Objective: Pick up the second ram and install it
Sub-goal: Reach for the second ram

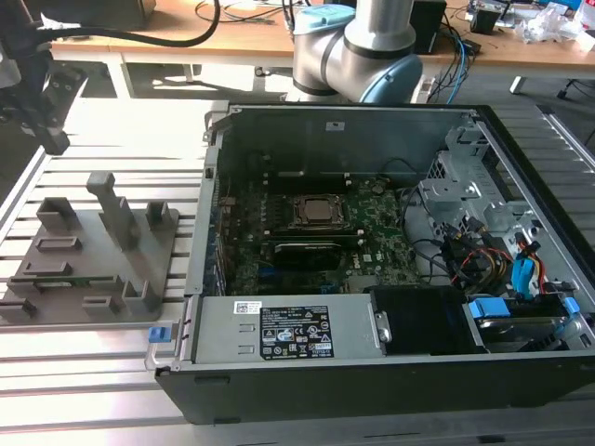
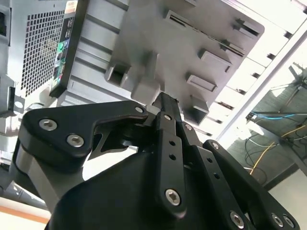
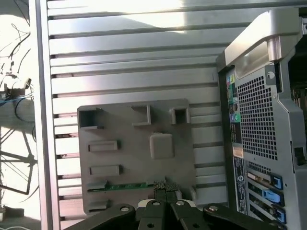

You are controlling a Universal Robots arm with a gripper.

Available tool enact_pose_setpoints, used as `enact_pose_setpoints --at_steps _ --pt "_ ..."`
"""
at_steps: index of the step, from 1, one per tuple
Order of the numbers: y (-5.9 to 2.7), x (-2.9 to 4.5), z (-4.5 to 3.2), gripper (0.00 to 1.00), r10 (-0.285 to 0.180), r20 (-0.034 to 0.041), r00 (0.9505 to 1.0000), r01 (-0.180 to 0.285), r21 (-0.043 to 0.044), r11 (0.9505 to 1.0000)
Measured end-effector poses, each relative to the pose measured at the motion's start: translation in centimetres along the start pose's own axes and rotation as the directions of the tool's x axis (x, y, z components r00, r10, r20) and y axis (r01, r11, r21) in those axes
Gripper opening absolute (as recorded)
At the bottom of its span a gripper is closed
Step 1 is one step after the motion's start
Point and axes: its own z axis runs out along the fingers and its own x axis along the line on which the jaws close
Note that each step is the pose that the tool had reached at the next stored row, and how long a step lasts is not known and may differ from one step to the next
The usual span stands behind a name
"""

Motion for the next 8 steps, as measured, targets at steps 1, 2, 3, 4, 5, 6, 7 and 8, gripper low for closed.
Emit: enact_pose_setpoints --at_steps 1,2,3,4,5,6,7,8 --pt "-0.06 0.81 -0.01 0.11 0.000 0.0000 1.0000 0.000 0.0001 1.0000" --pt "-0.11 1.46 -0.02 0.11 0.000 0.0000 1.0000 0.000 0.0001 1.0000" --pt "-0.16 2.18 -0.03 0.11 0.000 0.0000 1.0000 0.000 0.0000 1.0000" --pt "-0.19 2.50 -0.03 0.11 0.000 0.0000 1.0000 0.000 0.0001 1.0000" --pt "-0.24 3.26 -0.03 0.11 0.000 -0.0001 1.0000 0.000 0.0001 1.0000" --pt "-0.26 3.44 0.01 0.11 0.000 0.0000 1.0000 0.000 0.0000 1.0000" --pt "-0.49 3.49 0.05 0.11 0.000 -0.0001 1.0000 0.000 0.0000 1.0000" --pt "-0.87 3.54 0.05 0.11 0.000 -0.0001 1.0000 0.000 0.0001 1.0000"
